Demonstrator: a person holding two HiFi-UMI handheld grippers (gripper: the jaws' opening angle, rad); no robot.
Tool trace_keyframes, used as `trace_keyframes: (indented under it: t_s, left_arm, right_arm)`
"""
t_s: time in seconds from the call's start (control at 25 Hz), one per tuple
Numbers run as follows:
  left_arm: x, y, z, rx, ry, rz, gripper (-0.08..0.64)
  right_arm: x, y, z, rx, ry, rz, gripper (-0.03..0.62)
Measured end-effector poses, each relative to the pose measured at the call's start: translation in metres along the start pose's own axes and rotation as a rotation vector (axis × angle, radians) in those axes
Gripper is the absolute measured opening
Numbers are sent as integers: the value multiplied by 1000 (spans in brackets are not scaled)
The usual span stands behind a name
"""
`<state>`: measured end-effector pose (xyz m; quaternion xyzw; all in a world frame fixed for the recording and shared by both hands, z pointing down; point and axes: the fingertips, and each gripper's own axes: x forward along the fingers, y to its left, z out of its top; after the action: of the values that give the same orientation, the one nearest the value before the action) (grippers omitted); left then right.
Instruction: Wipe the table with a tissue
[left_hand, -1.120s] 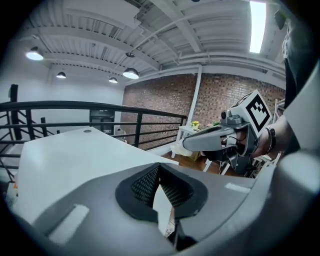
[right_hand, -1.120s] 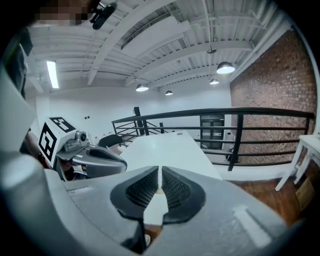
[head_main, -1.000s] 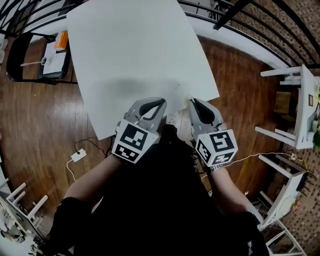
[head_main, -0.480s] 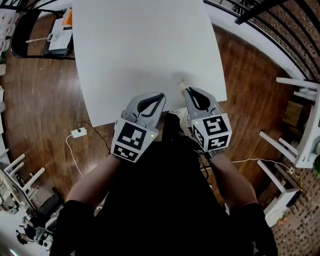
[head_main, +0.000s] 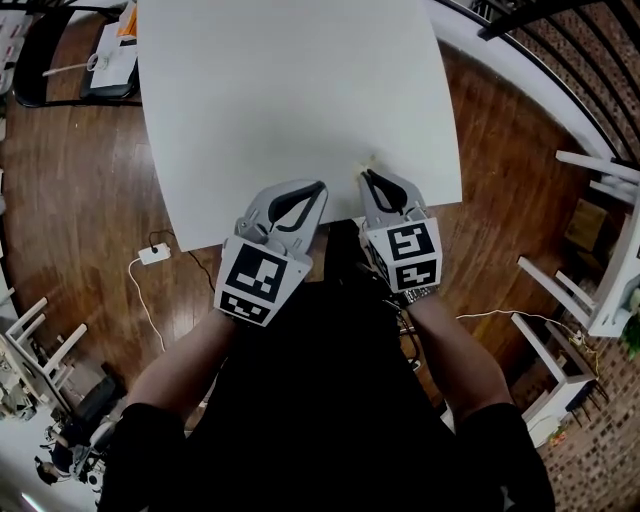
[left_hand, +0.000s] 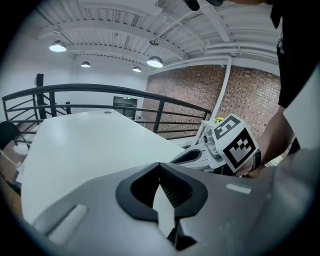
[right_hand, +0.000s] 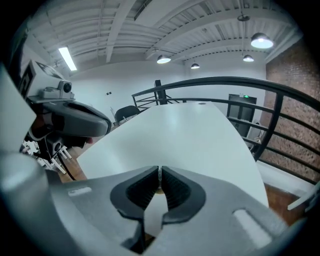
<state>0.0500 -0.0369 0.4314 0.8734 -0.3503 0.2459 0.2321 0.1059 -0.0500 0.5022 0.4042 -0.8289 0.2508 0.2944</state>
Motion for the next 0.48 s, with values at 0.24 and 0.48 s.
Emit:
trace_keyframes:
  t_s: [0.24, 0.48]
  left_arm:
    - [4, 2, -4, -7, 10, -5, 12]
    - [9, 3, -2, -9, 16, -6, 12]
  right_arm:
    - [14, -1, -8, -25, 30, 1, 11]
    - [24, -1, -15, -51, 63, 5, 9]
